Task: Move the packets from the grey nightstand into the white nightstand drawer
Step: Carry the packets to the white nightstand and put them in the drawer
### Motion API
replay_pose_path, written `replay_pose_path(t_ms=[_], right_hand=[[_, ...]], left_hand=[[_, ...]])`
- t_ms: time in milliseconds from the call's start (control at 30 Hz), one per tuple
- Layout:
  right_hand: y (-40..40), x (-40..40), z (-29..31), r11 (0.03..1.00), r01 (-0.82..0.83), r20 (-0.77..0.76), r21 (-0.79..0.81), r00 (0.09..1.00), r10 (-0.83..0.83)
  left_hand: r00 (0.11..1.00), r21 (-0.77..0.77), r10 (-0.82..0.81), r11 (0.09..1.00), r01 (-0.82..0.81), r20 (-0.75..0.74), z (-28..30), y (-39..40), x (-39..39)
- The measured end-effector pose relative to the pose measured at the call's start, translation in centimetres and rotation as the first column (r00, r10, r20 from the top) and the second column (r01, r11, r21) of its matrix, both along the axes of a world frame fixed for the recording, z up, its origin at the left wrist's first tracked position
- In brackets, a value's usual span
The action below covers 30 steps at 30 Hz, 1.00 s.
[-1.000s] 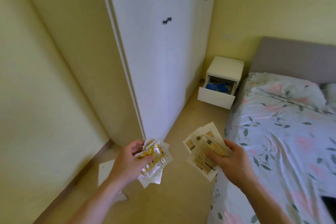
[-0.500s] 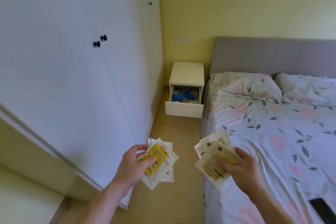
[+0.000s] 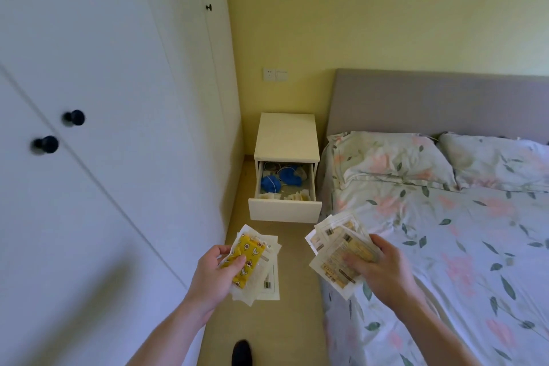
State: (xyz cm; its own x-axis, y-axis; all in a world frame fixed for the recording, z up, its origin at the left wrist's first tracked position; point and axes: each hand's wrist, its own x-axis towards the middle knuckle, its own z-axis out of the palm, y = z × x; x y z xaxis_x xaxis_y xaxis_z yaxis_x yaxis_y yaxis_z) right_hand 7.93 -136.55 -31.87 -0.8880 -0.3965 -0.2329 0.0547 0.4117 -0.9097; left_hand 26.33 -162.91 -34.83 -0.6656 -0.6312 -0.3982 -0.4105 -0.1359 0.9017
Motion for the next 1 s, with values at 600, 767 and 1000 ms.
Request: replay_pose_path(t_ms=[600, 767, 1000], right_hand=[[-15.7, -19.7, -5.1, 0.972, 0.177, -0.007, 0.153, 0.984, -0.178], [-18.9, -28.5, -8.0, 0.974, 0.165, 0.063, 0.153, 0.982, -0.176], [-23.6, -42.7, -13.7, 0.965, 0.076, 0.204, 0.249, 0.97, -0.13]], left_hand=[[0.988, 0.022, -0.087, 0.996, 0.085, 0.127, -7.3, -21.3, -26.0], [0.981, -0.017, -0.08, 0.996, 0.084, 0.175, -9.9, -24.9, -34.2], [0.941, -0.023, 0.009, 1.0, -0.001, 0.339, -14.1, -29.0, -45.2]])
